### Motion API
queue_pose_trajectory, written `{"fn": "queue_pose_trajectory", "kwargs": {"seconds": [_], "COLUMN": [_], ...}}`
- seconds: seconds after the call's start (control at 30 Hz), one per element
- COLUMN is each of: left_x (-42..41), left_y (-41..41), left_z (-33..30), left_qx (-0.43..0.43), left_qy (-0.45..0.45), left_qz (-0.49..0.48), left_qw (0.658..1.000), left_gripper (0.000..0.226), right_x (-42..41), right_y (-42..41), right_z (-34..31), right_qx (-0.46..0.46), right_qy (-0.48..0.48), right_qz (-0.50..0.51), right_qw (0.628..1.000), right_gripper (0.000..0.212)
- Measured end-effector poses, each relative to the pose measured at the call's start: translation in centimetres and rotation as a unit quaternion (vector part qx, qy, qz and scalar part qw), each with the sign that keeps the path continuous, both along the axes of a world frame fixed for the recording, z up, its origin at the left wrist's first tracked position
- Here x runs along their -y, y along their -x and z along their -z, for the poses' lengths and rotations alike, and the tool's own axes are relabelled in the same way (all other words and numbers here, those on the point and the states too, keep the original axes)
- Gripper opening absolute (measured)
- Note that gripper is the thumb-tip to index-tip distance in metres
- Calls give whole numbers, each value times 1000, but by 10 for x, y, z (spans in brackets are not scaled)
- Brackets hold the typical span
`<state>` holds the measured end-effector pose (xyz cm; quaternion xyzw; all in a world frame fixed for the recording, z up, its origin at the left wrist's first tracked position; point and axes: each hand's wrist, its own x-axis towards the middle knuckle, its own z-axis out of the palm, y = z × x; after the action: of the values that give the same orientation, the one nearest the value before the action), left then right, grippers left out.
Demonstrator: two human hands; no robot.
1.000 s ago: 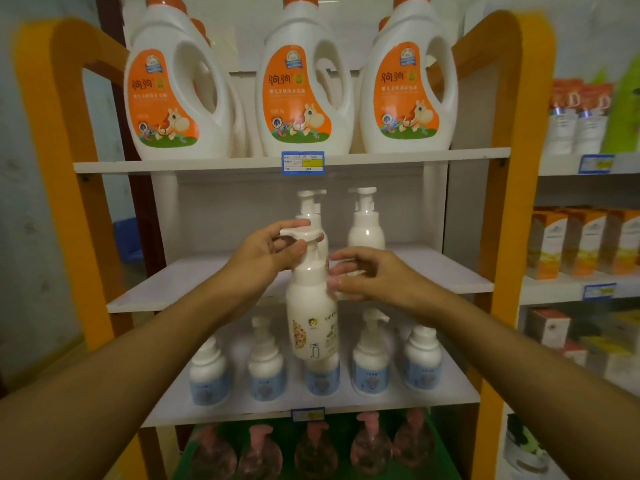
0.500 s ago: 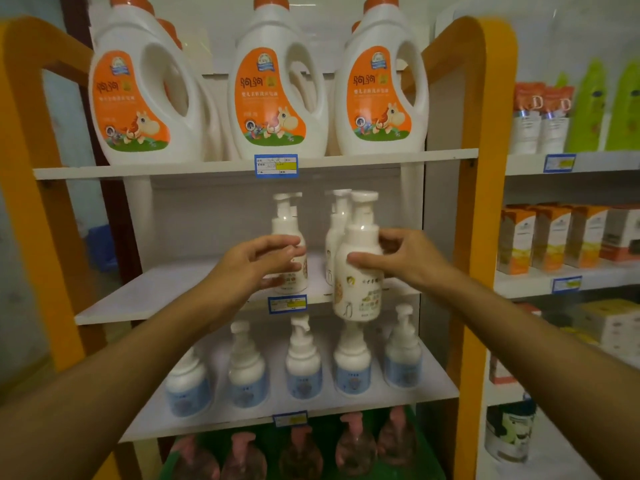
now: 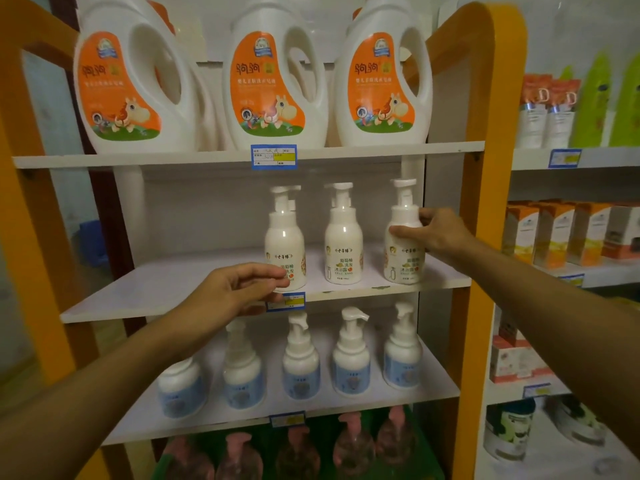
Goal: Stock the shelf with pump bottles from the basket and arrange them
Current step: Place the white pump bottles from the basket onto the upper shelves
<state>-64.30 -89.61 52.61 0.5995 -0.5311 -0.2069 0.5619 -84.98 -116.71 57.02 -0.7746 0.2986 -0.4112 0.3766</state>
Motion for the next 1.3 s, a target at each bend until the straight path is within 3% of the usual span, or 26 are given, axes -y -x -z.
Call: {"fn": "queue_pose_trajectory", "kwargs": {"seconds": [0.13, 0.37, 0.57, 0.73, 1.13, 1.23, 1.3], "left_x": [-4, -5, -6, -4, -12, -20, -25], "left_y": [-2, -4, -8, -5, 3, 3, 3], "left_z": [1, 7, 16, 19, 16, 15, 15], "left_qx": [12, 29, 27, 20, 13, 11, 1], "left_qy": [-10, -25, -34, -38, -29, -18, -7], "left_qz": [-10, -27, -21, -26, -31, -34, -34], "left_qw": [1000, 999, 999, 999, 999, 999, 999], "left_gripper": [21, 20, 25, 27, 26, 26, 26], "right_x": [8, 6, 14, 20, 20, 10, -4], "right_y": [-7, -12, -1, -4, -8, -5, -2], "right_z": [0, 3, 18, 27, 31, 29, 26], "right_qx": [12, 6, -38, -36, -23, -7, 50], "right_qy": [-19, -14, -32, -30, -20, 14, 65], "right_qz": [28, 23, 60, 75, 77, 112, 134], "right_qw": [999, 1000, 997, 996, 997, 994, 988], "right_gripper": [62, 62, 90, 70, 72, 78, 63]}}
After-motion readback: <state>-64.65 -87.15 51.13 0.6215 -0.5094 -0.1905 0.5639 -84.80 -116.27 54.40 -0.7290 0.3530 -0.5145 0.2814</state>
